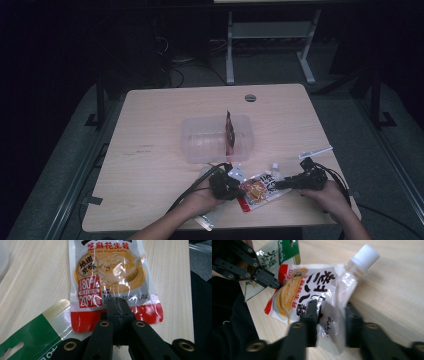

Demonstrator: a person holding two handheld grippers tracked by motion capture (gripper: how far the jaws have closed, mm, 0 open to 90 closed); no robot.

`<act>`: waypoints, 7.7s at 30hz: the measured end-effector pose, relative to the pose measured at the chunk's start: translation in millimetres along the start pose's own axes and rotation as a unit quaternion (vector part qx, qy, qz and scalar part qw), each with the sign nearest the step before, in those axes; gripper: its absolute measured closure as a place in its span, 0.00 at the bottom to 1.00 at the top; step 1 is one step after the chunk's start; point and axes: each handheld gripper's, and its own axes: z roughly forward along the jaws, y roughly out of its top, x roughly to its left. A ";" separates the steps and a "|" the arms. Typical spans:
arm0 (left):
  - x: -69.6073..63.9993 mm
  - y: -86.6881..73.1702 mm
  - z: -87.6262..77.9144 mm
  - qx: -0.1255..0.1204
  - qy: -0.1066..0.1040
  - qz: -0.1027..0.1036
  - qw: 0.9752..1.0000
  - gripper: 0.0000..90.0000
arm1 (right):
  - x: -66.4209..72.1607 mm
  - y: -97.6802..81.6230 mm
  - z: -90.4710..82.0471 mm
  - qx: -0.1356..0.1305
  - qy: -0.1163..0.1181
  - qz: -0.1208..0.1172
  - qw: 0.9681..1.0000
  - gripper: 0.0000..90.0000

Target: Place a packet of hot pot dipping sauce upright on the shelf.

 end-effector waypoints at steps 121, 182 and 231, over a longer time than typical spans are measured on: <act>54.3 -150.6 -151.1 -0.056 0.075 -0.139 0.986 0.41 | 87.1 159.6 -46.3 -0.145 0.047 -0.205 0.967 1.00; 38.9 -170.4 -160.6 -0.054 0.087 -0.156 0.982 0.42 | 49.1 190.0 25.3 -0.108 0.006 -0.180 0.978 0.99; 39.5 -140.8 -148.0 -0.057 0.065 -0.127 0.988 0.46 | 76.9 52.2 -5.3 -0.100 -0.094 -0.194 0.971 0.17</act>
